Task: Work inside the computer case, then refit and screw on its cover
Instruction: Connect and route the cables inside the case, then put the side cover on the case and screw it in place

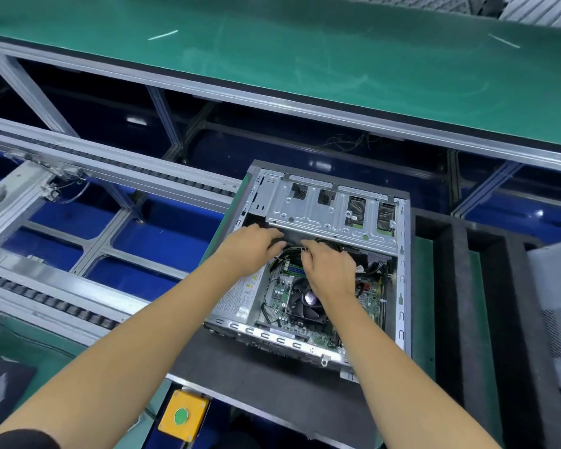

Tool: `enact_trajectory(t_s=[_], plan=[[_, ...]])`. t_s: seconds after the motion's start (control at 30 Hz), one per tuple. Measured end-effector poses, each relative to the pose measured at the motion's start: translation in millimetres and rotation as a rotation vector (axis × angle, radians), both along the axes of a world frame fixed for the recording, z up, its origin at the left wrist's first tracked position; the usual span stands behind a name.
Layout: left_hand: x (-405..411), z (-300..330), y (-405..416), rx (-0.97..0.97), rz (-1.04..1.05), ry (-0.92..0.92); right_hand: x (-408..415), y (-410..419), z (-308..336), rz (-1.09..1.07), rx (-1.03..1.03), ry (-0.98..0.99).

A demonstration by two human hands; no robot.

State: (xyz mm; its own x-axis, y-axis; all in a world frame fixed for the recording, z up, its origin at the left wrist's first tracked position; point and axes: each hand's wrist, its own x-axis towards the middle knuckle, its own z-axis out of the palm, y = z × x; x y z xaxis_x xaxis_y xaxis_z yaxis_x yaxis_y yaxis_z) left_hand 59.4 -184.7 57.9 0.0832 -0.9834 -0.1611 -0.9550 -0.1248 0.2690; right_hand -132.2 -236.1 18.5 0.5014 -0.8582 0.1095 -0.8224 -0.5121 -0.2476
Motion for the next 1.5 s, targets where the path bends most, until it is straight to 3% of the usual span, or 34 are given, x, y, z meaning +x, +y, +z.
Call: enact_trajectory(t_s=[0.07,0.2,0.4,0.47,0.6,0.67,0.83,1.0,1.1,1.2,1.27,1.33,1.43,1.5], plan=[[6,-4,14,-0.101,-0.046,0.055,-2,1,7,0.015,-0.033,-0.035],[16,-5,43,-0.294,-0.002,-0.004,3,16,11,0.059,-0.048,-0.156],[43,7,102,-0.379,0.207,0.101,59,50,29,0.279,-0.065,-0.302],[52,15,120,-0.306,0.301,0.180,84,64,39,0.303,-0.082,-0.267],[83,30,166,-0.264,0.379,0.238,134,99,59,0.390,-0.031,0.001],[102,34,200,-0.272,0.403,0.216,159,124,64,0.464,-0.016,-0.018],[160,48,305,-0.300,0.542,0.056,237,219,70,0.675,-0.042,0.030],[236,88,438,-0.597,0.855,-0.546,319,344,89,0.889,0.032,-0.069],[288,118,531,-0.600,1.121,-0.685,362,407,107,0.962,0.121,-0.155],[327,137,596,-0.283,1.256,-0.530,405,456,129,0.989,0.254,-0.280],[343,143,617,-0.172,1.314,-0.370,432,480,145,1.017,0.278,-0.350],[355,149,633,-0.260,1.374,-0.224,458,496,161,1.055,0.271,-0.387],[377,156,659,-0.468,1.578,-0.191,499,508,190,1.037,0.348,-0.342],[393,158,676,-0.465,1.763,0.030,523,514,206,0.984,0.442,-0.238]])
